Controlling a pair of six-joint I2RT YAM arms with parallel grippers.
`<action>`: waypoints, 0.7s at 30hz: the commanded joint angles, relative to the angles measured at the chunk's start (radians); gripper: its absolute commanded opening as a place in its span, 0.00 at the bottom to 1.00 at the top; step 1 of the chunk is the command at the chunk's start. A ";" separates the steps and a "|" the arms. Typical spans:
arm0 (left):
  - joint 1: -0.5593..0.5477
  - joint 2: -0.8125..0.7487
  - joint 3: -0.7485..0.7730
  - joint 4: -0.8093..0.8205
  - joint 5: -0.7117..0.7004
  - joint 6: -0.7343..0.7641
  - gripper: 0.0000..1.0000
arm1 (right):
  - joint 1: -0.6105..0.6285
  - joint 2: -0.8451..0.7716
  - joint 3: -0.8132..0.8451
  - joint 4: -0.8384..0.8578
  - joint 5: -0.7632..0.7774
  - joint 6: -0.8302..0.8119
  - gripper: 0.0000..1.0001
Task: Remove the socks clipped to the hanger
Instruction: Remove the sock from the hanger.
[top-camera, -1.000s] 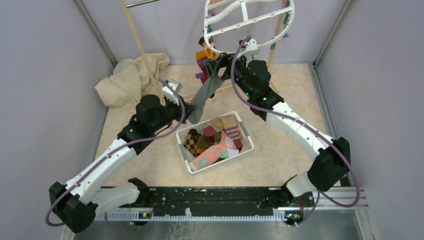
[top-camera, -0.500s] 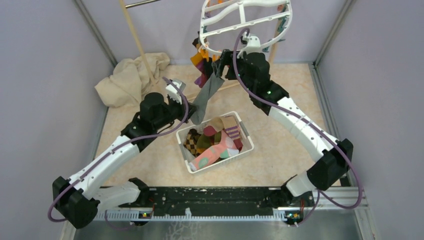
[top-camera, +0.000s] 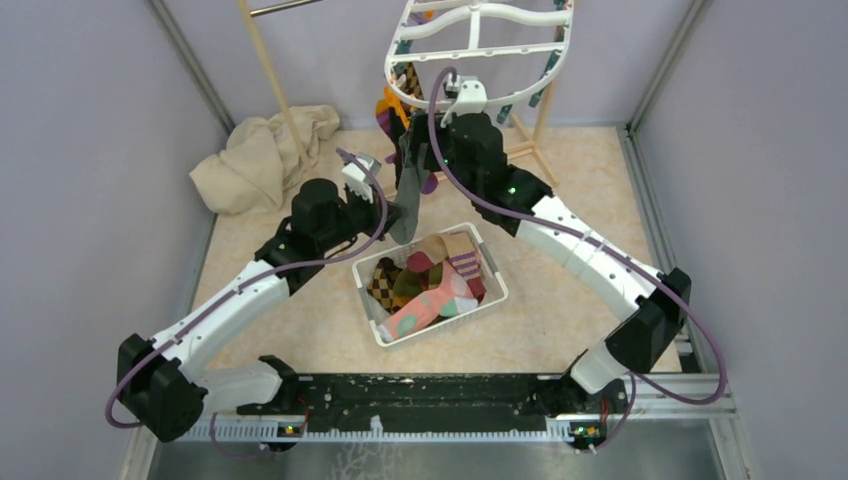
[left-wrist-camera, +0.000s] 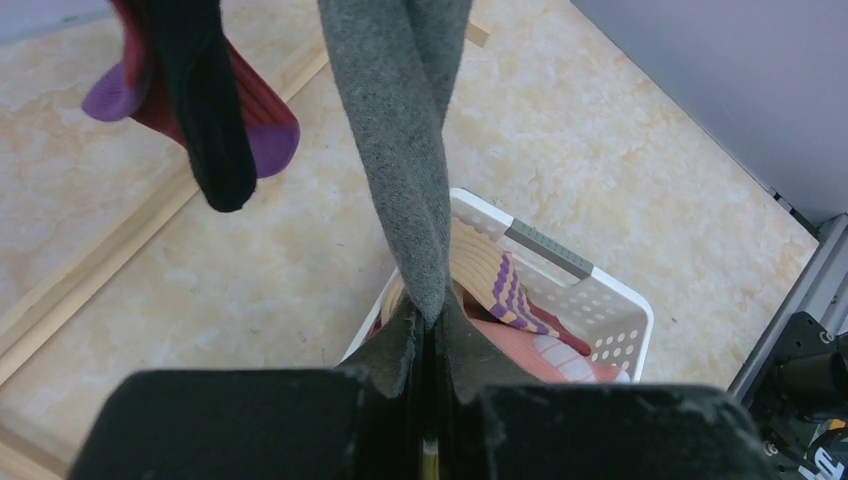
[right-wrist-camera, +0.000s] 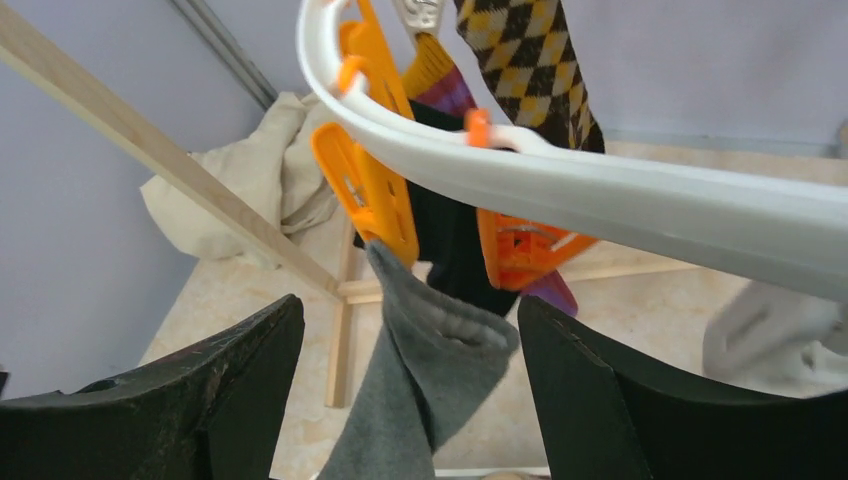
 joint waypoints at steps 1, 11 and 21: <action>-0.001 0.014 0.036 0.053 0.018 -0.005 0.02 | 0.004 -0.025 -0.018 0.007 0.046 0.021 0.79; -0.001 0.022 0.033 0.070 0.023 0.002 0.02 | 0.006 -0.229 -0.309 0.106 0.056 0.035 0.82; -0.002 0.038 0.033 0.083 0.036 -0.001 0.01 | 0.015 -0.347 -0.258 0.074 -0.061 0.021 0.67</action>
